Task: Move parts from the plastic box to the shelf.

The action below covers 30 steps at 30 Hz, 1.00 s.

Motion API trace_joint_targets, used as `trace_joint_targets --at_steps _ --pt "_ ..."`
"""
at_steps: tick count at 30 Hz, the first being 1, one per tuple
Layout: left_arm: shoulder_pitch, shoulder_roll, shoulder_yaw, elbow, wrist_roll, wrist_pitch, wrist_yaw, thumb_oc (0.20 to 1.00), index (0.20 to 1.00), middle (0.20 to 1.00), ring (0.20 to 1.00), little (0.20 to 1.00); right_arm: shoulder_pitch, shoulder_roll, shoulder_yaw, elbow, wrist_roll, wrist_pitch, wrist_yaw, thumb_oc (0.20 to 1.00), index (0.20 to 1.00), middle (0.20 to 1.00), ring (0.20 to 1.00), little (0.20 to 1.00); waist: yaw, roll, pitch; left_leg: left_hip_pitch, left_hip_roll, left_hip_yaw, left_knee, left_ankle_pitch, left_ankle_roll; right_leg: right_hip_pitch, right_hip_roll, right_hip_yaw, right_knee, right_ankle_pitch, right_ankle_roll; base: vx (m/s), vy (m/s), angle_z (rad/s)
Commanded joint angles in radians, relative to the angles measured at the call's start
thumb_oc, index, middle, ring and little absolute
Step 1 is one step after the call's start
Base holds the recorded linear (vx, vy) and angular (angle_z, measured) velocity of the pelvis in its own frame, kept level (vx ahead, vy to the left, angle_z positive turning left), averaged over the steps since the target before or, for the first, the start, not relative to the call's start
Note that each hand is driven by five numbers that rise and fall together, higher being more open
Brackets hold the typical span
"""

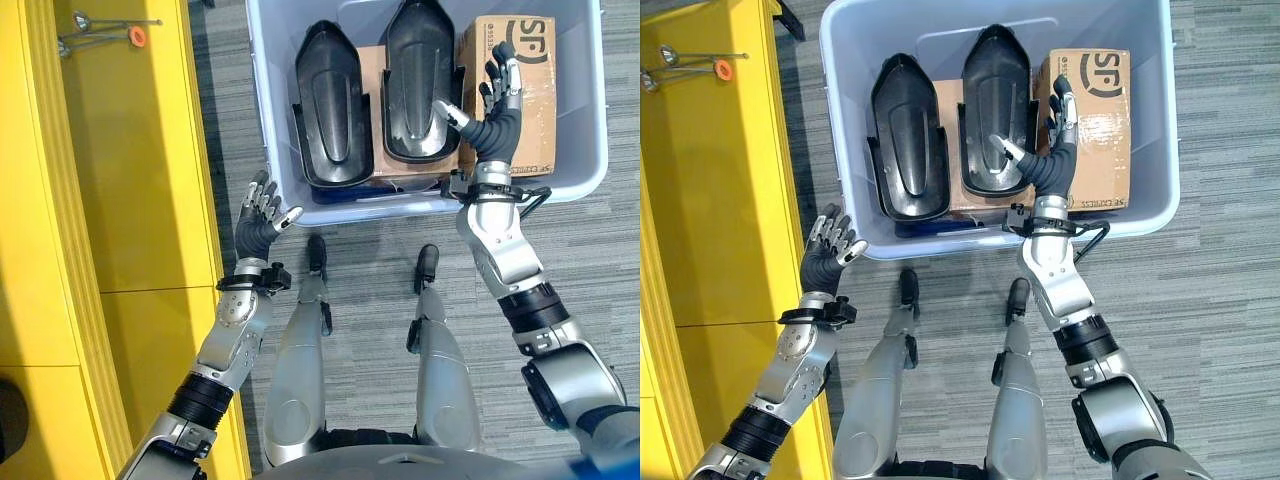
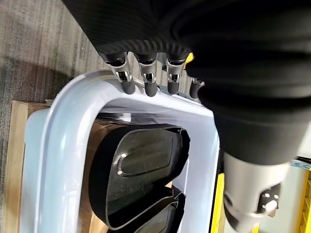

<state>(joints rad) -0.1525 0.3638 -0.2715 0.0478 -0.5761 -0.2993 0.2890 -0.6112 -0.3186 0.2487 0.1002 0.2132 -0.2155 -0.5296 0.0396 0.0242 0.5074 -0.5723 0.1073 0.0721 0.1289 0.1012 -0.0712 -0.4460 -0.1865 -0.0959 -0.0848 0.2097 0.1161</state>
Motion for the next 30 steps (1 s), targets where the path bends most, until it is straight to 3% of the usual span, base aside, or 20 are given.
trace_joint_targets --at_steps 1,18,30 --pt "0.051 0.038 0.02 -0.128 0.036 -0.048 0.009 1.0 1.0 1.0 1.0 1.0 -0.013 0.005 -0.024 -0.05 -0.052 -0.062 0.015 1.0 1.0 1.0 1.0 1.0 0.008 0.001 -0.033 -0.011 -0.007 0.005 0.03 -0.044 0.001 0.002 -0.048 -0.004 0.17 -0.143 0.028 0.0 0.0 0.0" --pt "0.056 0.04 0.021 -0.13 0.032 -0.057 0.019 1.0 1.0 1.0 1.0 1.0 -0.065 0.011 -0.02 0.121 -0.017 -0.034 -0.016 1.0 1.0 1.0 1.0 1.0 0.025 0.001 -0.02 -0.038 -0.011 -0.012 0.038 -0.042 0.005 -0.014 -0.046 -0.013 0.173 -0.141 0.027 0.0 0.0 0.0" --pt "0.058 0.054 0.004 -0.134 0.031 -0.068 0.03 1.0 1.0 1.0 1.0 1.0 -0.145 0.002 -0.031 0.342 0.016 -0.015 -0.069 1.0 1.0 1.0 1.0 1.0 0.043 0.003 0.001 -0.056 -0.016 -0.022 0.035 -0.04 0.015 -0.042 -0.044 -0.008 0.189 -0.141 0.027 0.0 0.0 0.01"
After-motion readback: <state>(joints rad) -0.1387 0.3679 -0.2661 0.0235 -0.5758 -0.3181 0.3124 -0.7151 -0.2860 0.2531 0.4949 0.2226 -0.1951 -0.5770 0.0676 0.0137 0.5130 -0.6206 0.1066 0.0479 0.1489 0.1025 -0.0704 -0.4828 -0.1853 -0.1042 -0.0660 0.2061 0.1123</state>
